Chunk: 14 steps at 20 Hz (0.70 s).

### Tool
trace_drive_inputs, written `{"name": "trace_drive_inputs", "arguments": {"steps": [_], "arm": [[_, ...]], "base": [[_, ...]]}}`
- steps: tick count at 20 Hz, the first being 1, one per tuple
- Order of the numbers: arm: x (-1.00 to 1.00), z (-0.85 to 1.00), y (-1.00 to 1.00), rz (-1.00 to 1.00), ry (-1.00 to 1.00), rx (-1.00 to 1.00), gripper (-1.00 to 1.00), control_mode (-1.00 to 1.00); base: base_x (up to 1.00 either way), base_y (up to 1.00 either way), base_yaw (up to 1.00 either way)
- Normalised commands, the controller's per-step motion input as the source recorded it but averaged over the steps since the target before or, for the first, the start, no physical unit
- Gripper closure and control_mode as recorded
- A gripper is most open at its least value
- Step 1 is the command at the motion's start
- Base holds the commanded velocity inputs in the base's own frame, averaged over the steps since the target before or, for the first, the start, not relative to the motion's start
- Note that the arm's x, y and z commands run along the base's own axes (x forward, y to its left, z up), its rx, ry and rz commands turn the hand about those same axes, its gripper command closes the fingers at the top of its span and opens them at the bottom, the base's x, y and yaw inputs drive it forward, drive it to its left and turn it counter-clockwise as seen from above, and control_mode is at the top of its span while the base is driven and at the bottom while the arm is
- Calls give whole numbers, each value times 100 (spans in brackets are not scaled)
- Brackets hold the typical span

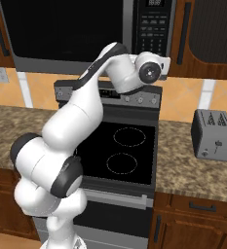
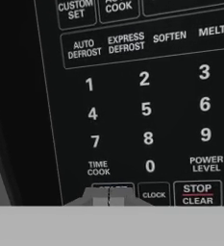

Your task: Open the microwave, place the bowl with waffle inside the microwave, then close the microwave door and turn it on.

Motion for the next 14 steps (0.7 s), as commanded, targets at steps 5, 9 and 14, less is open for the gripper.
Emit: {"name": "trace_drive_inputs", "arguments": {"steps": [5,9,14], "arm": [[18,-13,0,0,0,0,100,-100],[16,-23,0,0,0,0,100,-100],[6,-19,0,0,0,0,100,-100]], "base": [[0,0,0],[0,0,0],[0,0,0]]}}
